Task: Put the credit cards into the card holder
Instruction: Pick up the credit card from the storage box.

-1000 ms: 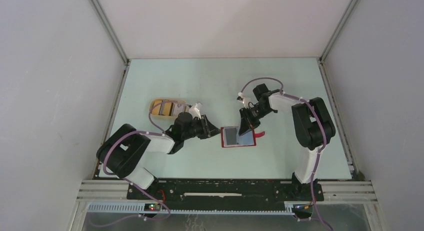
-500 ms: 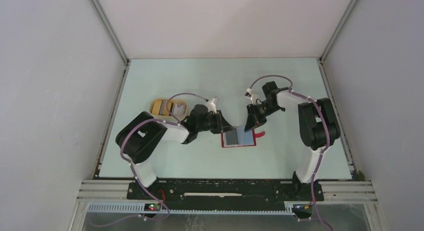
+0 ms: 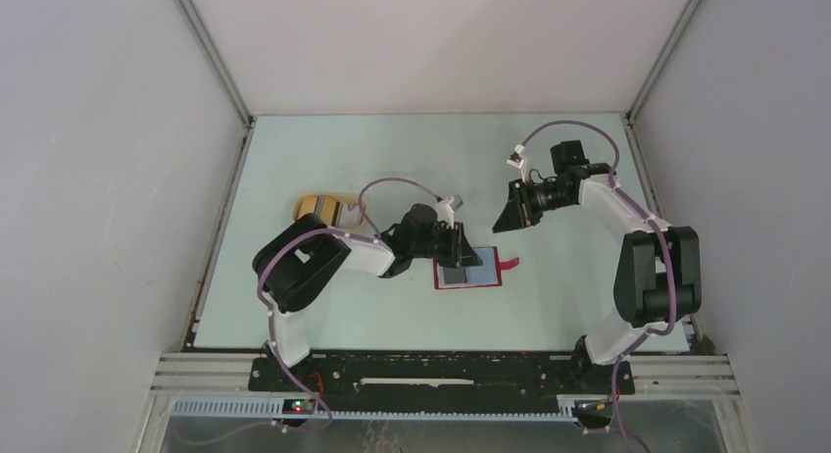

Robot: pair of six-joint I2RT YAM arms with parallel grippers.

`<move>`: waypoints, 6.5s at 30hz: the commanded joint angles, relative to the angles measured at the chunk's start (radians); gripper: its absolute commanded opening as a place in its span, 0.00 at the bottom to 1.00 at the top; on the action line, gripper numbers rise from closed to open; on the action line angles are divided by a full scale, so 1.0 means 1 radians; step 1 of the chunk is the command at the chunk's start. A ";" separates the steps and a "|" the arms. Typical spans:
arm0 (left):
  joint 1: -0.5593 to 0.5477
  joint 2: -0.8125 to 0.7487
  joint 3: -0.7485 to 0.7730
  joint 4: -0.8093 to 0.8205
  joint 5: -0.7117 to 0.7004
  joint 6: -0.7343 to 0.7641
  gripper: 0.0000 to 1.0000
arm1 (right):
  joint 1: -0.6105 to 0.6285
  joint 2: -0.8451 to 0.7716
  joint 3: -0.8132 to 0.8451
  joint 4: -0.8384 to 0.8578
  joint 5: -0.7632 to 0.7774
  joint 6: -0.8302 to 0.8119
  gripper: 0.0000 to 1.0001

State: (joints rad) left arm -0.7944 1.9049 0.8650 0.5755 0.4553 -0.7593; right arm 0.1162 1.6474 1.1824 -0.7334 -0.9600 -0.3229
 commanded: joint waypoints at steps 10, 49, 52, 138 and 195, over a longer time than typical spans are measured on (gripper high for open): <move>0.146 -0.524 0.010 -0.677 -0.563 0.534 0.58 | 0.087 -0.309 0.008 0.081 0.093 -0.133 0.45; 0.623 -0.164 0.264 -0.890 -0.793 0.834 0.58 | 0.099 -0.106 0.103 -0.098 -0.069 -0.255 0.71; 0.624 -0.154 0.267 -0.896 -0.819 0.835 0.53 | 0.096 -0.106 0.103 -0.098 -0.069 -0.255 0.71; 0.656 -0.261 0.249 -0.919 -0.789 0.773 0.33 | 0.086 -0.104 0.102 -0.113 -0.085 -0.263 0.71; 0.489 -0.832 -0.275 -0.212 0.005 0.226 0.00 | 0.155 -0.090 0.099 -0.051 -0.204 -0.142 0.68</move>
State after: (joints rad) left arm -0.2493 1.0992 0.6884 0.0345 0.2981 -0.3695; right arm 0.2588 1.5517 1.2720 -0.8440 -1.0775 -0.5560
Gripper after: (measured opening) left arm 0.005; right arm 0.687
